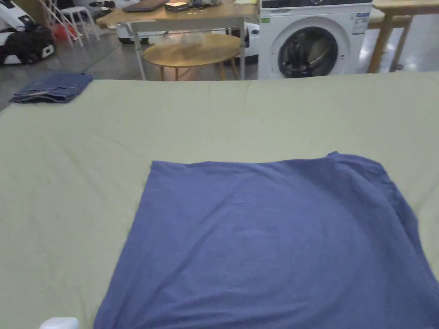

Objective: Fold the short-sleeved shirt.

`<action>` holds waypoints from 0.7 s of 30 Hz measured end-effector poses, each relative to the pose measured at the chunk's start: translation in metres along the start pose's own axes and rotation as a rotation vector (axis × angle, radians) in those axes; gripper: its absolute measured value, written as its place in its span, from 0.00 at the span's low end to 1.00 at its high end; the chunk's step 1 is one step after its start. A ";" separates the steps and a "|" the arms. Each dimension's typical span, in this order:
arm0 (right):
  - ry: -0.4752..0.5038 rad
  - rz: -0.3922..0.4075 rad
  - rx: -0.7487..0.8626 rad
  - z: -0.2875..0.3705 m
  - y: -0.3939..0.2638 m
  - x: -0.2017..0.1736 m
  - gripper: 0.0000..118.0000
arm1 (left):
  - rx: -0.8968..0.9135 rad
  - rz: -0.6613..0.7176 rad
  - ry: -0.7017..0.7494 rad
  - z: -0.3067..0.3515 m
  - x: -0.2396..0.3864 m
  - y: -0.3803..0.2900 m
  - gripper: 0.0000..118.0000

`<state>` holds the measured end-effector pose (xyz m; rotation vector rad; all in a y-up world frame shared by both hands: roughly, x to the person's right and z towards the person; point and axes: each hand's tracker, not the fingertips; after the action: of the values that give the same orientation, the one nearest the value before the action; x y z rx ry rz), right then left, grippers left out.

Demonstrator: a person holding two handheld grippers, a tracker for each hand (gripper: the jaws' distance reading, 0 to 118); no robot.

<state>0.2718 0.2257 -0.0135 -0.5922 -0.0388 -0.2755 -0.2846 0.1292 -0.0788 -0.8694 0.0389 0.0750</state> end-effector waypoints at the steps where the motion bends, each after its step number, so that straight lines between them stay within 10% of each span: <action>1: -0.018 -0.004 -0.008 0.002 -0.004 0.003 0.00 | -0.012 -0.029 -0.004 0.001 0.004 0.002 0.11; 4: -0.102 -0.016 -0.057 -0.001 -0.022 0.020 0.56 | -0.031 -0.042 -0.018 0.003 0.013 0.003 0.02; 5: -0.121 -0.024 -0.097 -0.006 -0.027 0.025 0.60 | -0.037 -0.032 -0.026 0.002 0.015 0.003 0.02; 15: 0.023 -0.088 -0.241 -0.082 -0.030 0.021 0.58 | -0.051 -0.009 -0.013 0.001 0.016 0.003 0.02; 18: -0.020 -0.058 -0.289 -0.100 -0.035 0.017 0.07 | -0.044 -0.015 0.000 0.001 0.015 0.003 0.02; 21: 0.008 -0.060 -0.248 -0.090 -0.022 0.013 0.07 | 0.018 0.064 -0.043 0.015 0.004 0.006 0.01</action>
<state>0.2742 0.1551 -0.0742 -0.8372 -0.0144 -0.3433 -0.2813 0.1446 -0.0739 -0.8480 0.0268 0.1527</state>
